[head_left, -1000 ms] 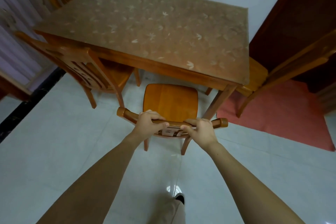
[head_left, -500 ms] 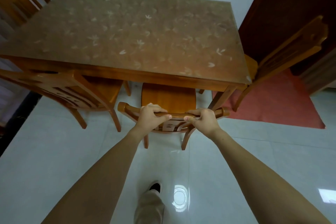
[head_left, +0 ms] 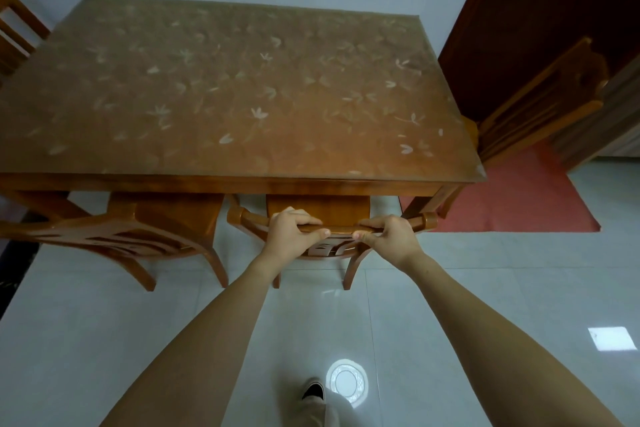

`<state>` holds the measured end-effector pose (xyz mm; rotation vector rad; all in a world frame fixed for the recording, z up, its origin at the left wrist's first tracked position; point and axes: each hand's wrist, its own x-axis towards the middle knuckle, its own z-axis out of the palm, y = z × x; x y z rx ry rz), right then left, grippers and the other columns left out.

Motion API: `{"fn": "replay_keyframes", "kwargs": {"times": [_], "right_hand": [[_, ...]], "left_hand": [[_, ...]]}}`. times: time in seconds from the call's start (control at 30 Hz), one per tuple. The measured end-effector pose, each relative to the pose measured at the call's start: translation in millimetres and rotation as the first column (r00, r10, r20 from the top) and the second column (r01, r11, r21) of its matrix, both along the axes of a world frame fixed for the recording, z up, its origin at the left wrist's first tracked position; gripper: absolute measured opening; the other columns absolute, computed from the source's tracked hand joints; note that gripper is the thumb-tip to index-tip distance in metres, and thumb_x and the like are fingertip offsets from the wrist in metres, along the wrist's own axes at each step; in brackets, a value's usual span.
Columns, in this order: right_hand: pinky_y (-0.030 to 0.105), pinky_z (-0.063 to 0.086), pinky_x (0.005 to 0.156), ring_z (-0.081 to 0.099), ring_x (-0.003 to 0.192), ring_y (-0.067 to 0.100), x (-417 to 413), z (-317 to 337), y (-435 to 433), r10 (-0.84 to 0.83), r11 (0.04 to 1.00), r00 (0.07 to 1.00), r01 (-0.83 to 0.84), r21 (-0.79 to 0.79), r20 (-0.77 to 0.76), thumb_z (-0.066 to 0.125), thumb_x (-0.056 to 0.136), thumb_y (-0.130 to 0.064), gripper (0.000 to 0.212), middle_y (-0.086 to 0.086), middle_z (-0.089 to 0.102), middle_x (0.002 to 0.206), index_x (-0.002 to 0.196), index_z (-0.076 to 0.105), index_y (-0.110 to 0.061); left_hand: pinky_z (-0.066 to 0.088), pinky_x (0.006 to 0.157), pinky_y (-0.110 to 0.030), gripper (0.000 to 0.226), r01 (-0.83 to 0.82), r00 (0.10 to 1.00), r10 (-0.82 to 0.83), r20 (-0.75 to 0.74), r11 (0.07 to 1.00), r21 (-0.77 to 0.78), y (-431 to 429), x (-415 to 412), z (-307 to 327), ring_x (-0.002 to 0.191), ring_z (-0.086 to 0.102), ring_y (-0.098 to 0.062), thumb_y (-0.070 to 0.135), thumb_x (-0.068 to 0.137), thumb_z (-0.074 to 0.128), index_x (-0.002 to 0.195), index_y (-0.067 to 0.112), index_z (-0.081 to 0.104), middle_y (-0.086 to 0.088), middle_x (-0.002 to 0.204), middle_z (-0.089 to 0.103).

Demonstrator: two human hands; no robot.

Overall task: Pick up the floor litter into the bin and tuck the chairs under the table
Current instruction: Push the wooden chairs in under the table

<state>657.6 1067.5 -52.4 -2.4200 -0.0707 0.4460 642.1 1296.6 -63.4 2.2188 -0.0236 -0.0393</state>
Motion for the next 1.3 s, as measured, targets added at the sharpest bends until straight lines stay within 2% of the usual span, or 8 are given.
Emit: {"fn": "replay_keyframes", "kwargs": {"times": [0.1,0.27,0.57,0.67,0.93,1.0,1.13,1.3], "right_hand": [[0.036,0.054,0.091,0.065,0.093,0.013,12,2,7,-0.009,1.0,1.0,0.009,0.003,0.013,0.07,0.085,-0.047,0.036,-0.006,0.073,0.101,0.111,0.074,-0.023],[0.04,0.053,0.095,0.064,0.1,0.017,26,-3,14,-0.06,0.998,0.998,0.06,0.016,0.022,0.071,0.082,-0.051,0.049,-0.003,0.072,0.11,0.119,0.07,-0.02],[0.047,0.05,0.099,0.062,0.105,0.021,30,-3,12,-0.029,0.999,0.999,0.029,-0.026,0.015,0.066,0.081,-0.061,0.052,-0.007,0.071,0.112,0.119,0.07,-0.025],[0.046,0.048,0.101,0.062,0.107,0.021,30,2,9,-0.008,0.999,1.0,0.008,-0.049,0.0,0.067,0.084,-0.055,0.048,-0.004,0.07,0.116,0.12,0.07,-0.023],[0.042,0.056,0.088,0.062,0.092,0.015,18,3,6,0.021,0.998,0.999,-0.019,-0.053,0.029,0.064,0.086,-0.055,0.045,-0.007,0.07,0.107,0.117,0.071,-0.023],[0.043,0.051,0.092,0.057,0.1,0.017,13,1,7,0.006,0.998,0.997,-0.001,-0.066,0.072,0.06,0.086,-0.059,0.047,-0.008,0.069,0.108,0.118,0.07,-0.026],[0.042,0.042,0.101,0.049,0.112,0.022,3,6,14,-0.033,0.996,0.99,0.044,-0.08,0.137,0.061,0.092,-0.045,0.04,0.0,0.065,0.116,0.123,0.066,-0.019],[0.038,0.039,0.108,0.048,0.124,0.02,-10,20,12,-0.032,0.998,0.973,0.045,-0.05,0.227,0.058,0.096,-0.041,0.043,0.001,0.059,0.13,0.131,0.06,-0.017]], "left_hand": [[0.047,0.077,-0.032,0.027,0.014,1.0,-0.014,-0.009,1.0,0.009,7,17,-1,0.087,0.053,-0.006,0.041,0.074,0.078,0.093,0.022,0.077,0.013,0.087,0.069],[0.049,0.079,-0.036,0.026,0.018,1.0,-0.018,-0.018,1.0,-0.01,15,36,-3,0.088,0.055,-0.008,0.043,0.073,0.078,0.091,0.023,0.078,0.015,0.085,0.069],[0.044,0.077,-0.03,0.027,-0.019,1.0,0.019,0.001,1.0,0.007,11,35,-4,0.087,0.054,-0.008,0.044,0.074,0.077,0.092,0.025,0.077,0.016,0.085,0.068],[0.042,0.076,-0.028,0.027,-0.036,0.999,0.036,-0.014,0.999,0.008,6,33,-4,0.088,0.054,-0.009,0.045,0.074,0.077,0.092,0.025,0.077,0.015,0.085,0.068],[0.036,0.085,-0.031,0.028,-0.069,0.998,0.069,-0.003,0.997,0.02,-1,19,-7,0.092,0.05,-0.01,0.047,0.075,0.075,0.094,0.026,0.075,0.017,0.088,0.066],[0.035,0.086,-0.031,0.029,-0.047,0.999,0.047,-0.01,0.998,0.036,0,19,-6,0.094,0.05,-0.01,0.048,0.077,0.073,0.096,0.027,0.075,0.017,0.091,0.067],[0.035,0.089,-0.032,0.034,0.019,0.998,-0.013,-0.068,0.995,0.094,4,15,-5,0.105,0.048,-0.015,0.053,0.083,0.064,0.108,0.032,0.07,0.015,0.104,0.065],[0.028,0.109,-0.04,0.045,0.177,0.984,-0.169,-0.052,0.942,0.284,8,0,19,0.127,0.044,-0.018,0.045,0.092,0.056,0.132,0.024,0.056,0.005,0.132,0.057]]}}
